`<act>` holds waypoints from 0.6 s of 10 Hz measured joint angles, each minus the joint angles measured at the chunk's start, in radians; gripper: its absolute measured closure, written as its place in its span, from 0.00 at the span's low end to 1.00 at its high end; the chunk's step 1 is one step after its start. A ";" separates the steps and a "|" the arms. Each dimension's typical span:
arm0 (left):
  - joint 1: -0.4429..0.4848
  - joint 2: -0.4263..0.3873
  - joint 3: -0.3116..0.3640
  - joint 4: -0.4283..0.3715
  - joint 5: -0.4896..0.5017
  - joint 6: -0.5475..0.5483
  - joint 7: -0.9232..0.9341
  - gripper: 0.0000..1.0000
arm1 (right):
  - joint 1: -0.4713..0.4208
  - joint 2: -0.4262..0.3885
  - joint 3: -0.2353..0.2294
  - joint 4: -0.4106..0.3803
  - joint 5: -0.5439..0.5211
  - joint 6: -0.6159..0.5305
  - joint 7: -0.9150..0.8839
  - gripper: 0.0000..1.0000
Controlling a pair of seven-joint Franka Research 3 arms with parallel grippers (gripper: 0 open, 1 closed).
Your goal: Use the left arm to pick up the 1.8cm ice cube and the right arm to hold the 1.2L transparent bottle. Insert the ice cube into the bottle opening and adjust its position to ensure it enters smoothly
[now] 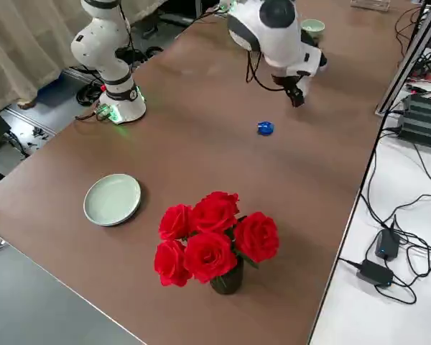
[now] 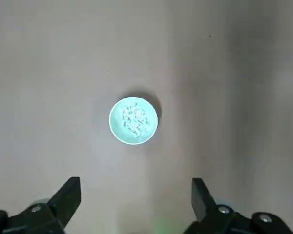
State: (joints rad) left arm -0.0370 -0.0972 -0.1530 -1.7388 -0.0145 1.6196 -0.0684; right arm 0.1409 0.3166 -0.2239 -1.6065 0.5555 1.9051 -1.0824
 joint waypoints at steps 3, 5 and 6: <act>0.001 -0.006 0.002 0.008 0.000 0.000 0.006 0.00 | -0.034 -0.094 0.000 0.002 -0.292 -0.001 0.434 0.00; 0.006 -0.006 0.009 0.015 0.000 0.000 0.007 0.00 | -0.090 -0.145 0.055 0.011 -0.411 -0.052 0.615 0.00; 0.009 -0.006 0.012 0.016 0.000 0.000 0.008 0.00 | -0.117 -0.172 0.079 0.021 -0.441 -0.138 0.692 0.00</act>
State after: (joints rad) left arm -0.0279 -0.1028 -0.1414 -1.7223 -0.0145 1.6196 -0.0607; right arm 0.0237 0.1443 -0.1452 -1.5853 0.1142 1.7667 -0.3908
